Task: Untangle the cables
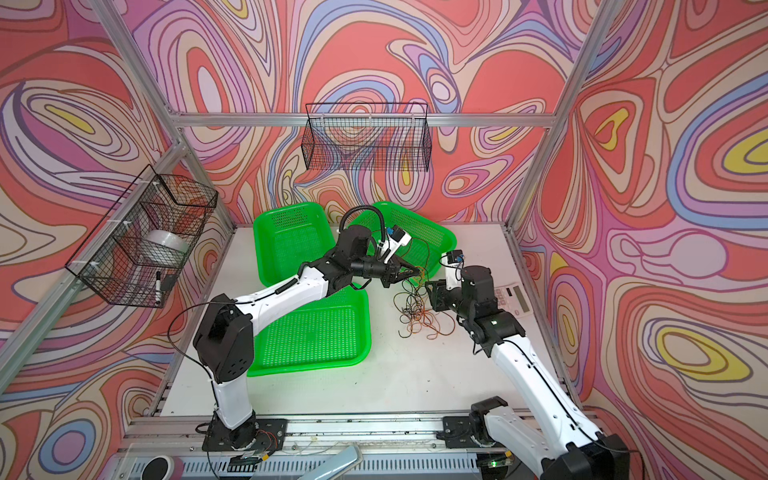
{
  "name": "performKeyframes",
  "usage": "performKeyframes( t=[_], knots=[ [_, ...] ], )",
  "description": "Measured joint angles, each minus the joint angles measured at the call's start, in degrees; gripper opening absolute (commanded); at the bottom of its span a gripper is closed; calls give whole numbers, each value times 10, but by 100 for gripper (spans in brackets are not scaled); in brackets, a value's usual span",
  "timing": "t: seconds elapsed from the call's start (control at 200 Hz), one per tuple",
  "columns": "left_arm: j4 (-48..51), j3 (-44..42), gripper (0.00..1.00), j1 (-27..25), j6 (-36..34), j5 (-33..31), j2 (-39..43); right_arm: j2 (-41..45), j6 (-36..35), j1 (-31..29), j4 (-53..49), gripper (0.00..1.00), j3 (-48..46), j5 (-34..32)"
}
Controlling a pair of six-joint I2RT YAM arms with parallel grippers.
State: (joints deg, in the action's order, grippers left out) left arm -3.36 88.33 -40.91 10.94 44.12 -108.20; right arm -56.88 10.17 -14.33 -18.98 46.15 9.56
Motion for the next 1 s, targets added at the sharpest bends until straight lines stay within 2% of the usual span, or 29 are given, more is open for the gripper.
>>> performKeyframes(
  t=[0.125, 0.22, 0.26, 0.33, 0.376, 0.556, 0.741, 0.996],
  knots=[
    [0, 0, 0, -3, 0, 11, 0, -21, 0, 0, 20, 39, 0, -16],
    [2, 0, 0, -4, -1, 20, 0, -37, 0, 0, 33, 9, 0, -25],
    [3, 0, 7, -4, -2, 22, 0, -40, -2, 0, 36, 0, 0, -28],
    [9, 0, 16, -4, -5, 22, 1, -40, -4, 0, 40, 0, 0, -38],
    [10, -2, 27, -4, -8, 22, 2, -37, -3, 0, 40, 0, 3, -47],
    [16, -32, 48, -2, -18, 12, 29, -7, -3, 0, 38, 0, 20, -75],
    [17, -64, 51, 7, -23, 2, 56, 21, -2, 0, 29, 0, 45, -76],
    [3, -92, 53, 12, -12, -5, 54, 25, -1, 0, 10, 0, 55, -64]
  ],
)
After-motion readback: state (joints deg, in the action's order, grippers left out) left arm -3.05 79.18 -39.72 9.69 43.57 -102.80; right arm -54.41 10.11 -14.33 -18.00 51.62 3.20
